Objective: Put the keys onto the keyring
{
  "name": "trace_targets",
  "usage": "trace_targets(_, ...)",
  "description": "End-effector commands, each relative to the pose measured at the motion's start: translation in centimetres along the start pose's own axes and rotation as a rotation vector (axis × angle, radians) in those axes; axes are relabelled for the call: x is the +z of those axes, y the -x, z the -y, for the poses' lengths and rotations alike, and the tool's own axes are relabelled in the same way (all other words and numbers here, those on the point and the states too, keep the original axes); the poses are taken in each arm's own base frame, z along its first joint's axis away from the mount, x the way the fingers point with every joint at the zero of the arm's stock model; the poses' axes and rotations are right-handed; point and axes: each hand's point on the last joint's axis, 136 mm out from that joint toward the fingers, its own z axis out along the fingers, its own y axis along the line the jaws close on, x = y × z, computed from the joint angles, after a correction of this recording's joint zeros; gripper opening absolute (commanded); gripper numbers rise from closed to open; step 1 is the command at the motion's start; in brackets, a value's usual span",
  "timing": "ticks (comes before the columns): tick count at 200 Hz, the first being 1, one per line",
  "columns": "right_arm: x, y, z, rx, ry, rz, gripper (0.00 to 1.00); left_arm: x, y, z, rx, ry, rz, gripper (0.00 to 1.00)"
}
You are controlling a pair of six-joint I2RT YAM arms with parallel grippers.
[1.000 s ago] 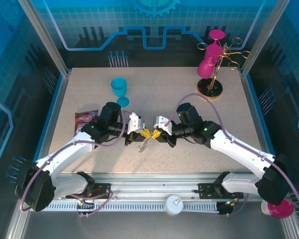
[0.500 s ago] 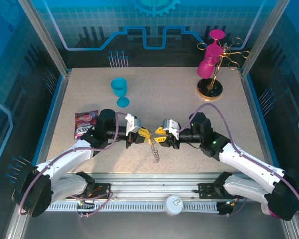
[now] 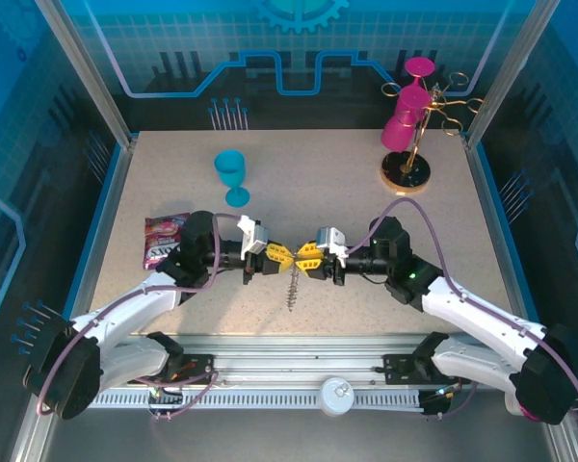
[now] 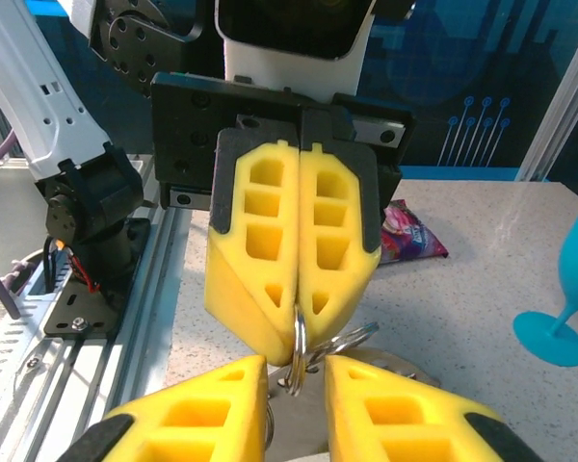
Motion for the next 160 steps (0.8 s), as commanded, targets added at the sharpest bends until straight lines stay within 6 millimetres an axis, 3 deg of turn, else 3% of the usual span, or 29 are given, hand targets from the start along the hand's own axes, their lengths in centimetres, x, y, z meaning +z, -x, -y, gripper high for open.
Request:
trace_targets(1, 0.1, 1.1, 0.0, -0.01, 0.022, 0.051, 0.2, 0.2, 0.7, 0.8, 0.024, -0.044, 0.033, 0.0)
trace_targets(43, 0.4, 1.3, 0.2, -0.005, 0.026, 0.068, 0.13, 0.3, 0.9, 0.6, 0.021, -0.04, 0.046, 0.0)
trace_targets(62, 0.5, 1.5, 0.4, -0.007, 0.025, 0.069, 0.0, 0.3, 0.8, 0.2, 0.013, -0.029, 0.044, 0.0)
trace_targets(87, 0.3, 1.3, 0.6, -0.026, 0.008, 0.028, 0.0, 0.3, 0.2, -0.2, 0.009, 0.003, -0.002, 0.14)
trace_targets(150, -0.3, -1.9, 0.3, -0.04, 0.04, -0.269, 0.0, -0.2, -1.7, 0.1, 0.038, 0.0, -0.192, 0.22)
trace_targets(160, -0.3, -1.1, 0.5, -0.06, 0.042, -0.284, 0.0, -0.2, -1.7, 0.0, 0.042, 0.002, -0.202, 0.22)
